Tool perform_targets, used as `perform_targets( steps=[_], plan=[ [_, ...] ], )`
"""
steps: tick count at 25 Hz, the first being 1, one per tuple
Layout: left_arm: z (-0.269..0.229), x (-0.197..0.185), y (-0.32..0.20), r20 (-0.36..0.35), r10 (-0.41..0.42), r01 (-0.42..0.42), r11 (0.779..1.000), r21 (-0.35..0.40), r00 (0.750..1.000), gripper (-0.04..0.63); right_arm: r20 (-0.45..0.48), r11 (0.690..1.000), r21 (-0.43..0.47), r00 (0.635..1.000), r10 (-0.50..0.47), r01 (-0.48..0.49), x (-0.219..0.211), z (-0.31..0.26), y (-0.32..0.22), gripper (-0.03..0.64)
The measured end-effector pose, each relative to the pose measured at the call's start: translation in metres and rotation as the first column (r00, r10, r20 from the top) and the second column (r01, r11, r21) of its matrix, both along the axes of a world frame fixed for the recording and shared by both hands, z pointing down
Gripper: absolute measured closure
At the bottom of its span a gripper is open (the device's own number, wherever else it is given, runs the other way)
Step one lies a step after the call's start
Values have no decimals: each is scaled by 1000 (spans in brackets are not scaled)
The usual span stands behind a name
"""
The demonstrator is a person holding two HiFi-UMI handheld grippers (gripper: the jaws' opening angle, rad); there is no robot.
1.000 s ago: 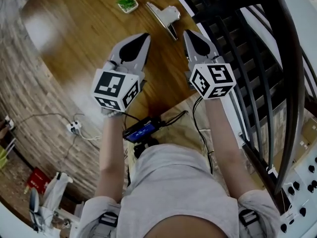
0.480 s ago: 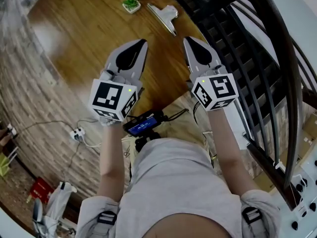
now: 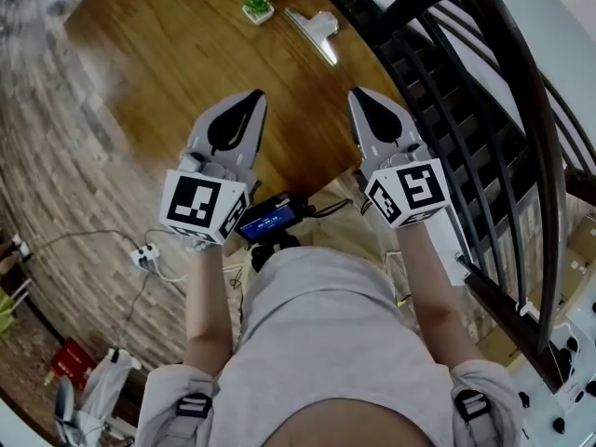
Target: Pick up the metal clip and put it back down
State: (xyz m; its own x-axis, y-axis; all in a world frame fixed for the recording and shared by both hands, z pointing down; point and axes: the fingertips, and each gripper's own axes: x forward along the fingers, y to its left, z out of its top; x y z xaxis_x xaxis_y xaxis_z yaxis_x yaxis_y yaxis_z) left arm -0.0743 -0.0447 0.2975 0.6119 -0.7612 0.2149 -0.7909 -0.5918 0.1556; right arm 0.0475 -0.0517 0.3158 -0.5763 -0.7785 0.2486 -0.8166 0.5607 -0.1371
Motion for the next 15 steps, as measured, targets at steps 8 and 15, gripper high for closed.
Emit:
perform_targets(
  steps=[8, 15],
  plan=[
    [-7, -2, 20, 15, 29, -29, 999, 13, 999, 583, 1, 999, 45, 1000, 7, -7, -3, -14, 16, 617],
    [-9, -1, 28, 15, 45, -45, 999, 27, 999, 583, 31, 997, 65, 999, 28, -30, -2, -25, 21, 617]
  ],
)
